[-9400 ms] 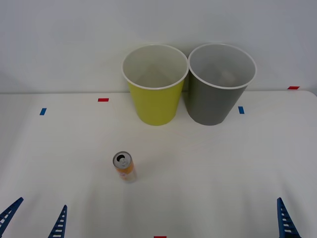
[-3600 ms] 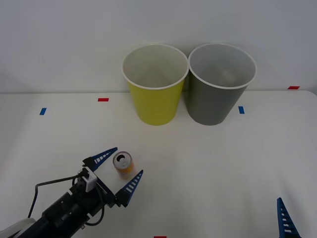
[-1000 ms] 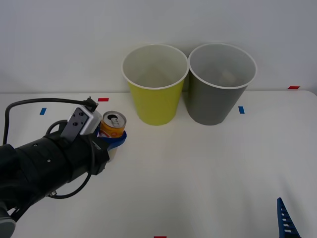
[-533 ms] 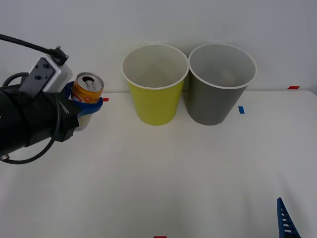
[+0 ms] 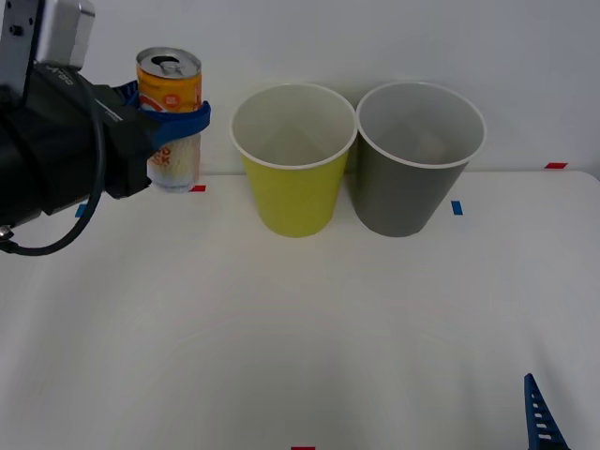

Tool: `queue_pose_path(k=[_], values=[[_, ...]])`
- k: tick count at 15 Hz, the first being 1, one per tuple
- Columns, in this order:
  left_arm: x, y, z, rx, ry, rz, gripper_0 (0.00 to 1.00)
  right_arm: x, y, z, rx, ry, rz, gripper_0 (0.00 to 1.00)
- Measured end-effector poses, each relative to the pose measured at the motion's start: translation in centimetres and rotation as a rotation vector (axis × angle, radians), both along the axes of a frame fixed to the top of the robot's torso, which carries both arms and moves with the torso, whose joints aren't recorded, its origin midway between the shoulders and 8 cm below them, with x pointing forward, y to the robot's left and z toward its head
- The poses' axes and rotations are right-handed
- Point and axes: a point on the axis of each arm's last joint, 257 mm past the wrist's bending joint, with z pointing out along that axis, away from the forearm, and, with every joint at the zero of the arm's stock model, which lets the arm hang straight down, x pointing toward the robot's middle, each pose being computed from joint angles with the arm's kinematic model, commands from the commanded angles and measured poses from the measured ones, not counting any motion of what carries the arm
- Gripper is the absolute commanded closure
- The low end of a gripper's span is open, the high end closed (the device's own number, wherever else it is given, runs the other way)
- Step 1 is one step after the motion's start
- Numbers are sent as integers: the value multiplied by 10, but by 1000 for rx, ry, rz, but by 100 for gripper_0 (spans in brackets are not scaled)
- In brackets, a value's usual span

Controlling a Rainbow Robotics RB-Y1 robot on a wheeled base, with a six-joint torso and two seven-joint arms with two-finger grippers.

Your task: Put cans in the gray bin and PET bottles in the light green bin.

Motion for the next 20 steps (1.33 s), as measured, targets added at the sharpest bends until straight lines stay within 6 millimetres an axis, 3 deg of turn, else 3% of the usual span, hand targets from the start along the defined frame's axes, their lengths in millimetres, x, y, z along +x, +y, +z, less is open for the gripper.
queue_pose_path(k=[3, 7, 14, 20], values=[[5, -18, 33, -114, -42, -19, 99, 0, 0, 0, 0, 0, 0, 0], [34, -43, 60, -160, -95, -40, 99, 0, 0, 0, 0, 0, 0, 0], [80, -109, 62, -203, -114, -119, 99, 0, 0, 0, 0, 0, 0, 0], [108, -172, 63, -216, -117, -199, 99, 0, 0, 0, 0, 0, 0, 0]])
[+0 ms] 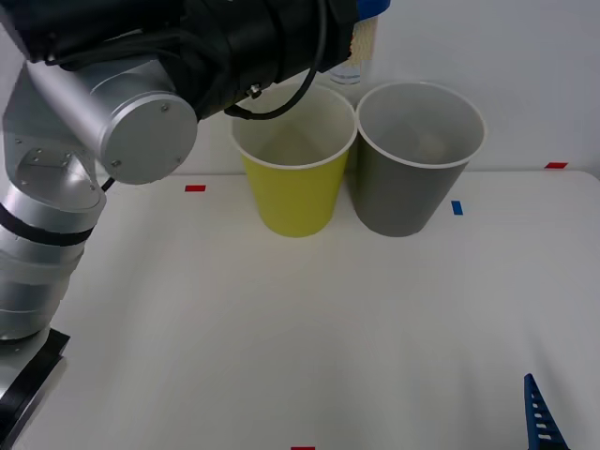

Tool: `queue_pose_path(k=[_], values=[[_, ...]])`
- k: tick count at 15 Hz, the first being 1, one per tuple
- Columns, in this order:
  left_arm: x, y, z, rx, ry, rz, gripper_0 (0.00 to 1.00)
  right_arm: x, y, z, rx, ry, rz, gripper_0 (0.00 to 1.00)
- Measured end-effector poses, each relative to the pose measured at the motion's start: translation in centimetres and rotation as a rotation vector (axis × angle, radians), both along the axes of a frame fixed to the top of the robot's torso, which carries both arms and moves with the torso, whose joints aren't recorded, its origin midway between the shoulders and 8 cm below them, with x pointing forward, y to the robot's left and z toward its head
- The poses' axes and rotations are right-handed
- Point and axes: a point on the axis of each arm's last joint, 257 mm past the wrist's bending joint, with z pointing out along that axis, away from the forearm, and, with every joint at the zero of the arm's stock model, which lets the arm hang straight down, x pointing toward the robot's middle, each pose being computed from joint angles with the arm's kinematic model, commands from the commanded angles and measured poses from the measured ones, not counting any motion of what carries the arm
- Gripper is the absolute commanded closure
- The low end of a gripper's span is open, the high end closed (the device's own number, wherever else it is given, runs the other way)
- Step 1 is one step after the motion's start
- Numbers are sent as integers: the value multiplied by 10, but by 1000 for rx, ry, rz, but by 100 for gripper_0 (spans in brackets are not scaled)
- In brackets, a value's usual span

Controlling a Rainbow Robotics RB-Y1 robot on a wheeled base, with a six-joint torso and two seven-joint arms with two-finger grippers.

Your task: Put cans in the gray bin and PET bottles in the light green bin.

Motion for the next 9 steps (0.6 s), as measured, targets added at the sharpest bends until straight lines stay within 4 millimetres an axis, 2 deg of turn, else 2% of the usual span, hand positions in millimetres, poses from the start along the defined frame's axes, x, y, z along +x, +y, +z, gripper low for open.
queue_pose_path(k=[5, 7, 9], values=[[22, -43, 4, -59, -29, -47, 99, 0, 0, 0, 0, 0, 0, 0], [27, -54, 6, -80, -49, -62, 99, 0, 0, 0, 0, 0, 0, 0], [40, -58, -1, -111, -55, -57, 100, 0, 0, 0, 0, 0, 0, 0]])
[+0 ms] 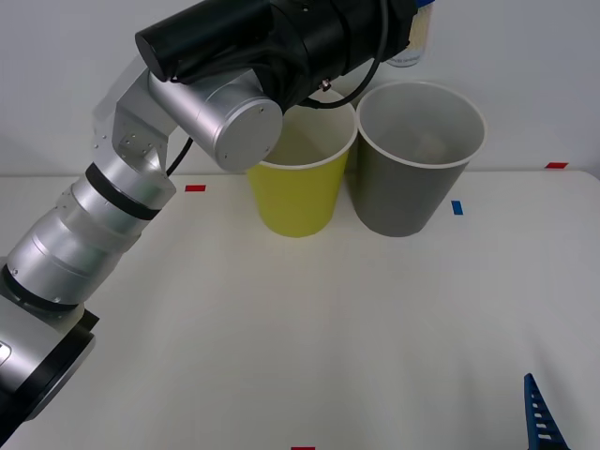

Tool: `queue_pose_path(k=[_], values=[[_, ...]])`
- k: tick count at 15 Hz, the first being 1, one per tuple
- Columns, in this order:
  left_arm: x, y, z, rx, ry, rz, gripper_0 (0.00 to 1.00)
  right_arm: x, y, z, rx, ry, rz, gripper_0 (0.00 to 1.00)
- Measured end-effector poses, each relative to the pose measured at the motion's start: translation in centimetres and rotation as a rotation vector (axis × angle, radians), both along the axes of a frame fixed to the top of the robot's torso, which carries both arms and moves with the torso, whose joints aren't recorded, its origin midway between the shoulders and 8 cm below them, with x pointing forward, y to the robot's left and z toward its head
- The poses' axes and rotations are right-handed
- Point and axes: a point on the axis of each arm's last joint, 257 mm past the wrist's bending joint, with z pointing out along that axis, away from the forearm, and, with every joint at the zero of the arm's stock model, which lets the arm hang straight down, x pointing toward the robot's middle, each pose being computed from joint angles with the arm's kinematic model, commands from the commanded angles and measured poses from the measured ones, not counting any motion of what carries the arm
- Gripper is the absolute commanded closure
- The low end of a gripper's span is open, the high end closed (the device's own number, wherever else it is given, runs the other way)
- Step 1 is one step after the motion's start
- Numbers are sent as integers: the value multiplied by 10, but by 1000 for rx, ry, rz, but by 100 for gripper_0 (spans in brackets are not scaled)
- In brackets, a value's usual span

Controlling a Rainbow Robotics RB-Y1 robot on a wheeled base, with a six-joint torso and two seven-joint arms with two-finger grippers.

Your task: Put cans in the gray bin and PET bottles in the light green bin.

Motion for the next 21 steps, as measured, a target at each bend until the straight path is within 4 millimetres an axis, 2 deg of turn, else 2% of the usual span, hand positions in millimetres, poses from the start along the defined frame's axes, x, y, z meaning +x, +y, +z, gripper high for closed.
queue_pose_path(k=[3, 4, 7, 14, 16, 17, 21], values=[[23, 0, -17, -29, 12, 30, 100, 0, 0, 0, 0, 0, 0, 0], [24, -2, -19, -33, 15, 30, 100, 0, 0, 0, 0, 0, 0, 0], [21, -11, -28, -23, 26, 17, 100, 0, 0, 0, 0, 0, 0, 0], [6, -42, -30, -82, 2, -35, 100, 0, 0, 0, 0, 0, 0, 0], [8, -53, -43, -93, -17, -50, 100, 0, 0, 0, 0, 0, 0, 0], [6, -57, -42, -98, -18, -58, 100, 0, 0, 0, 0, 0, 0, 0], [2, -64, -46, -96, -11, -70, 100, 0, 0, 0, 0, 0, 0, 0]])
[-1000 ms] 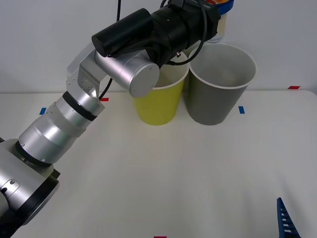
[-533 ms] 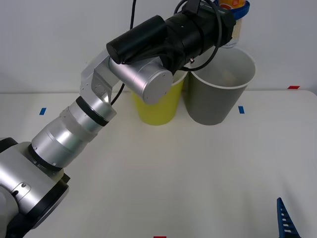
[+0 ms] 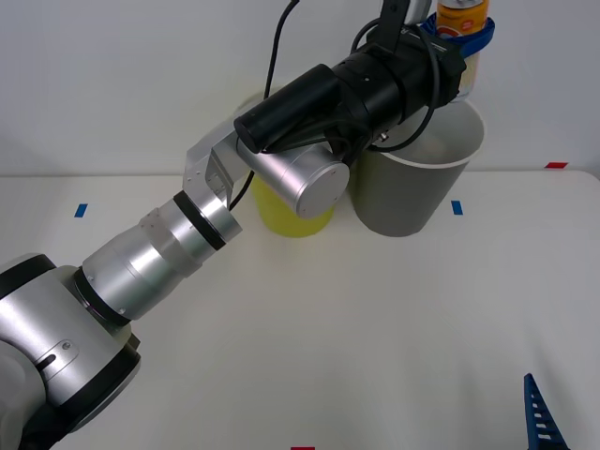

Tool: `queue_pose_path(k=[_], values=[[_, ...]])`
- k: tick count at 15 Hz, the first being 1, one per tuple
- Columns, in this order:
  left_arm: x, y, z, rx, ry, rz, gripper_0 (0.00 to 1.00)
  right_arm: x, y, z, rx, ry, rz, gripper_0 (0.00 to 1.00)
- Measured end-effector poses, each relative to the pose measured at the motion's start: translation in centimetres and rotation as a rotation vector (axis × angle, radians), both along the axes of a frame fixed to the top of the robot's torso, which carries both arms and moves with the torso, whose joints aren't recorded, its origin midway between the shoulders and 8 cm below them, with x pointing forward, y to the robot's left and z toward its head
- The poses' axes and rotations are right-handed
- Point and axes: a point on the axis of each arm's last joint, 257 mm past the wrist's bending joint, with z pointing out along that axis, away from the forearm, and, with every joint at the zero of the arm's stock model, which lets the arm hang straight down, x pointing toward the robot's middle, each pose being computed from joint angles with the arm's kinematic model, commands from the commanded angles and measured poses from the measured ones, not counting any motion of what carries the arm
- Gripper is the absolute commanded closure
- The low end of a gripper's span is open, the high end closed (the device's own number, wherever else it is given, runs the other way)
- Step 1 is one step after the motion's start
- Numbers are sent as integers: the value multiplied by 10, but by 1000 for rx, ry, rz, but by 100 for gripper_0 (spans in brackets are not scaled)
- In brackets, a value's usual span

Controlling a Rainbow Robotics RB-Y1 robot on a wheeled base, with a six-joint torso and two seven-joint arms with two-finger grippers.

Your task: Put cans in the gray bin and PET bottles in the light green bin.

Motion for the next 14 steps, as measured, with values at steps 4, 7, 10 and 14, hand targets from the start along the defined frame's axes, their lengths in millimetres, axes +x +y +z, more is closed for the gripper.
queue_pose_path(k=[4, 7, 10, 14], values=[[10, 10, -7, 21, -10, 25, 100, 0, 0, 0, 0, 0, 0, 0], [13, 13, -9, 33, -19, 37, 100, 0, 0, 0, 0, 0, 0, 0], [13, 12, -9, 35, -22, 38, 100, 0, 0, 0, 0, 0, 0, 0], [11, 10, -8, 31, -20, 33, 39, 0, 0, 0, 0, 0, 0, 0]])
